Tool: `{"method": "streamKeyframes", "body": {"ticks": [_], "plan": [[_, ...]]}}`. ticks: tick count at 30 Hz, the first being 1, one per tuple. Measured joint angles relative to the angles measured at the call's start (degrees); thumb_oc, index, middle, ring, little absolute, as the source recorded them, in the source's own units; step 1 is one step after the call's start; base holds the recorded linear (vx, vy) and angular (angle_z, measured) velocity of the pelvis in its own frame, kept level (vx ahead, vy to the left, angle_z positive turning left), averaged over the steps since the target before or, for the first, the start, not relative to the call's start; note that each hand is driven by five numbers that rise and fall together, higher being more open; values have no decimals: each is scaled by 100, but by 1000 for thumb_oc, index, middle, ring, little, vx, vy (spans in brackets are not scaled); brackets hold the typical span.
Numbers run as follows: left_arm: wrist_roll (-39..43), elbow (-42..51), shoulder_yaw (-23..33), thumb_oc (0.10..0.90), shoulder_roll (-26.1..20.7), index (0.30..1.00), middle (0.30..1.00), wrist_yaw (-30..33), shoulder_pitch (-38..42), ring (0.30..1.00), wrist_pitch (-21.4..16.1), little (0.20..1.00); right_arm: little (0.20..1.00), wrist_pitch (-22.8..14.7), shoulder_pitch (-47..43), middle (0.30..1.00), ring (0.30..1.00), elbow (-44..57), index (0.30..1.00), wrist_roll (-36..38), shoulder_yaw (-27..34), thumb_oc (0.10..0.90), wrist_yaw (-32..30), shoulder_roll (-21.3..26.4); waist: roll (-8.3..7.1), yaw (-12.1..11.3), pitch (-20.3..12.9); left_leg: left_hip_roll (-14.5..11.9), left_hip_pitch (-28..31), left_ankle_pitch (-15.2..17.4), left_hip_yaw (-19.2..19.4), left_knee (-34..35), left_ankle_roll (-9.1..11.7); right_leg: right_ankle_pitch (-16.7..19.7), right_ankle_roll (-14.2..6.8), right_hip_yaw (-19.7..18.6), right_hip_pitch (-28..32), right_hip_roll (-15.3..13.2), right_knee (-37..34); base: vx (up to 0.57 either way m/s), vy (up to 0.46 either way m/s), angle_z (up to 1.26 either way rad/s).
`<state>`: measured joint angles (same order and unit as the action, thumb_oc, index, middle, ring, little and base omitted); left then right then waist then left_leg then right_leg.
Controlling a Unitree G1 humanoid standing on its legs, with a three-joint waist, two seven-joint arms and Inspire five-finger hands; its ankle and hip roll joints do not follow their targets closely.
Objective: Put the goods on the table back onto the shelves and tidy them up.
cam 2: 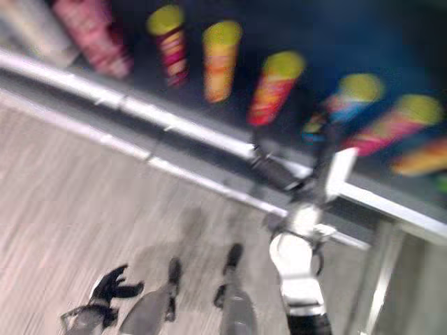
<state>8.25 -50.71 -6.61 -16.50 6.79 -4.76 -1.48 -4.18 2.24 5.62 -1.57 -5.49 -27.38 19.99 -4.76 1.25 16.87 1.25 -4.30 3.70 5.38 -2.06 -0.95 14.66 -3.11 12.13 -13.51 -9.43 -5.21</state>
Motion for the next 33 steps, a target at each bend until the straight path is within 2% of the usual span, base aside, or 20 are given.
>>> {"method": "streamKeyframes", "body": {"ticks": [1, 3, 4, 5, 6, 7, 8, 9, 11, 12, 14, 16, 20, 24, 25, 26, 27, 28, 30, 33], "plan": [[-57, -58, 76, 800, -35, 900, 900, -3, 168, 900, -16, 900, 900, 51, 214, 900, 900, -326, 900, 86, 195, 800, 90, 239, -46, 219, -44, 108, 43, -25, 125, 64, 23, 64, -293, -187, -78, -133, -7, -158, 222, -192], [-392, -166, 97, 800, -198, 900, 900, -16, 293, 900, -33, 900, 900, -18, 747, 900, 900, -397, 900, 63, 463, 800, 518, 261, 8, 428, -87, 279, 118, -153, 596, -48, -148, -1004, -1092, -211, -307, -351, 297, -223, 163, -103], [-430, -319, 119, 800, -298, 900, 900, 15, 243, 900, -4, 900, 900, -16, 913, 900, 900, -566, 900, 131, 216, 800, 681, 87, 77, 457, -89, 158, 231, -141, 828, -67, -315, -1205, -939, -387, -476, -322, 909, -183, 46, -156], [-551, -415, 65, 800, -332, 900, 900, -7, -109, 900, 11, 900, 900, -32, 827, 900, 900, -611, 900, 207, -394, 800, 1081, 211, 449, 336, -277, -303, 299, -366, 1250, 175, -365, -1249, -641, 100, -556, -424, 2500, -128, -81, -140], [-614, -436, 28, 800, -301, 900, 900, 2, -276, 900, 10, 900, 900, -36, 802, 900, 900, -494, 900, 215, -428, 800, 1140, 231, 455, 223, -352, -381, 379, -485, 1413, 310, -324, -1338, -787, 561, -23, -892, 2597, -124, -214, -197], [-611, -436, 116, 800, -264, 900, 900, 8, -602, 900, 25, 900, 900, -31, 464, 900, 900, -545, 900, 221, -518, 800, 1259, 226, 351, -97, -452, -505, 585, -646, 1985, 550, -147, -1334, -862, 1694, 695, -1532, 2500, -124, -345, -201], [-610, -511, 108, 800, -249, 900, 900, -10, -895, 900, 61, 900, 900, -110, 243, 900, 900, -508, 900, 220, -540, 800, 1324, 206, 236, -293, -702, -654, 588, -692, 2445, 538, -78, -1108, -1276, 2656, 1227, -2020, 2340, -142, -415, -235], [-607, -551, 116, 800, -284, 900, 900, -8, -967, 900, 72, 900, 900, -152, 130, 900, 900, -455, 900, 218, -440, 800, 1322, 248, 91, -404, -893, -796, 513, -810, 2626, 506, 94, -1039, -1285, 2987, 1567, -2120, 2000, -70, -460, -184], [-613, -584, 264, 800, -348, 900, 900, -4, -855, 900, 87, 900, 900, -151, 385, 900, 900, 10, 900, 215, 305, 800, 1313, 620, -221, -499, -1264, -1171, 429, -1282, 2793, 453, 621, -1233, -1229, 2603, 2249, -1334, 540, -2, -503, -114], [-620, -684, 270, 800, -49, 900, 900, 12, -857, 900, 170, 900, 900, -157, 597, 900, 900, 25, 900, 215, 856, 800, 1242, 848, 220, -404, -1488, -1659, 414, -1548, 2603, 525, 381, -1167, -1059, 2447, 2284, -662, 174, 15, -444, -75], [-610, -713, 210, 800, 290, 900, 900, 8, -1053, 900, 184, 900, 900, -25, 819, 900, 900, -2, 900, 215, 1972, 800, 844, 1575, 781, -87, -1611, -2035, 291, -1975, 2215, 417, 516, -1307, -693, 2295, 2275, -122, 5, 5, -485, -49], [-599, -607, 211, 800, 193, 900, 900, 7, -1059, 900, 234, 900, 900, -19, 739, 900, 900, -46, 900, 207, 2395, 800, 528, 1767, 824, 212, -1469, -2156, 292, -2217, 2278, 287, 681, -1407, -484, 2180, 2242, 154, 25, 20, -342, -34], [-597, -207, 173, 800, 141, 900, 900, -48, -810, 900, 203, 900, 900, -29, 677, 900, 900, -40, 900, 211, 2317, 800, 330, 1755, 804, 308, -1226, -2394, 323, -2474, 2115, 34, 795, -1507, -311, 1992, 2242, 337, 91, 59, -225, -16], [-594, 55, 34, 800, 112, 900, 900, -239, -337, 900, 96, 900, 900, -71, 304, 900, 900, -21, 900, 217, 1853, 800, 355, 1726, 632, 260, -798, -2737, 147, -2865, 1074, -525, 1089, -1556, 14, 1408, 2243, 678, -15, -1, -118, -40], [-577, 105, 22, 800, 130, 900, 900, -256, -320, 900, 50, 900, 900, -70, 164, 900, 900, -21, 900, 247, 1765, 800, 353, 1711, 465, 182, -678, -2609, -159, -2600, 541, -915, 1302, -1563, 102, 1216, 2218, 603, -15, 107, -77, -83], [-467, 117, -14, 800, 204, 900, 900, -286, -266, 900, -12, 900, 900, -77, -2, 900, 900, -8, 900, 328, 1704, 800, 364, 1709, 179, 39, -589, -1714, -296, -1349, -426, -867, 1353, -1543, 148, 911, 2071, 212, -16, 72, -11, -109], [-375, 122, -17, 800, 167, 900, 900, -383, -166, 900, -39, 900, 900, -82, -142, 900, 900, -28, 900, 375, 1739, 800, 408, 1746, 103, -124, -492, -1093, -273, -960, -768, -437, 1128, -1505, 149, 652, 1998, 45, -17, 53, 8, -111], [-365, 117, -20, 800, 217, 900, 900, -379, -123, 900, -49, 900, 900, -84, -210, 900, 900, -31, 900, 442, 1798, 800, 450, 1803, 169, -193, -441, -876, -369, -981, -527, -321, 931, -1389, 22, 678, 2008, 78, -15, 101, 9, -74], [-365, 81, -58, 800, 345, 900, 900, -370, -155, 900, -78, 900, 900, -86, -197, 900, 900, -39, 900, 501, 1929, 800, 456, 1806, 633, -158, -512, -709, -590, -1482, -43, -155, 523, -1554, -55, 677, 2150, 400, -20, 124, 12, -6], [-369, -79, -150, 800, 313, 900, 900, -374, 20, 900, -71, 900, 900, -107, -242, 900, 900, -102, 900, 547, 1824, 800, 410, 1771, 615, -83, -510, -600, -673, -1063, 115, -50, 562, -1682, -199, 630, 2001, 361, -49, 140, 8, 5]]}}
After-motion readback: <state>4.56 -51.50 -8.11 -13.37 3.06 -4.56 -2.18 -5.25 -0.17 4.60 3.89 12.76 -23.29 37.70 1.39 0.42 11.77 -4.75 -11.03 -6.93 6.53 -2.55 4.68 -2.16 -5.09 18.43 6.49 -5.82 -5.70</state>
